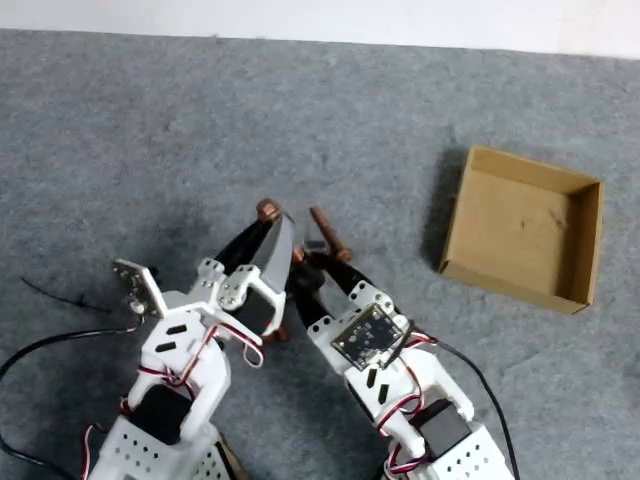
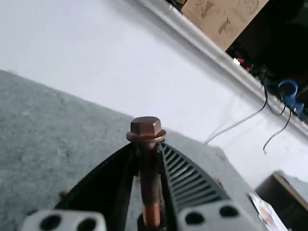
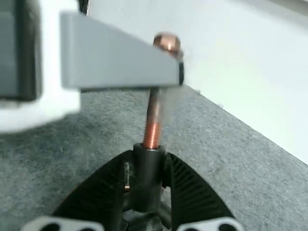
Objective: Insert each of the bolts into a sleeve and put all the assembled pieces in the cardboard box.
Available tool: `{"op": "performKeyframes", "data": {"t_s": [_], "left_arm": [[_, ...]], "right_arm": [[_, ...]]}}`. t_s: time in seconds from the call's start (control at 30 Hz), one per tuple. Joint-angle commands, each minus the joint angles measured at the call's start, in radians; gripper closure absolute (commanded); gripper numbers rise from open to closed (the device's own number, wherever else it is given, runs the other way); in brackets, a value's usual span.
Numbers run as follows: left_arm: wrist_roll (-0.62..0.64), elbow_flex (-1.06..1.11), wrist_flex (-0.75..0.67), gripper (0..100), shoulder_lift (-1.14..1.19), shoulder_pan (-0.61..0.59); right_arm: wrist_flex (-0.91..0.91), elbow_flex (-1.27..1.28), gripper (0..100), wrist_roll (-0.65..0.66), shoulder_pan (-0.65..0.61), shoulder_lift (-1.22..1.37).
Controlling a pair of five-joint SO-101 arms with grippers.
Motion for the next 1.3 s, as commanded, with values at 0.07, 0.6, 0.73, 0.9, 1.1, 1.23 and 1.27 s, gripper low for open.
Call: {"op": "performKeyframes", "data": {"t_s": [0.07, 0.6, 0.73, 0.9, 1.1, 1.23, 1.27], "left_arm": [[-0.052, 0.021, 0.048, 99, -0.008, 0.035], [-0.298, 0.022, 0.172, 88, -0.012, 0.137], [-0.239, 0.022, 0.176, 67, -0.007, 0.088], [-0.133, 0.022, 0.172, 55, -0.012, 0.028], [0.034, -0.044, 0.17, 55, -0.013, -0.249], [0.074, -0.044, 0.173, 55, -0.013, -0.32], [0.072, -0.042, 0.176, 55, -0.013, -0.318]], "right_arm": [[-0.016, 0.137, 99.3, 0.003, 0.045, -0.019], [-0.012, 0.136, 99.3, 0.002, 0.079, -0.016], [-0.012, 0.136, 99.3, 0.002, 0.11, -0.018], [-0.013, 0.136, 99.3, 0.002, 0.145, -0.018], [-0.012, 0.137, 99.3, 0.002, 0.214, -0.016], [-0.016, 0.136, 99.3, 0.002, 0.3, -0.019], [-0.016, 0.134, 99.3, 0.002, 0.328, -0.019]]}}
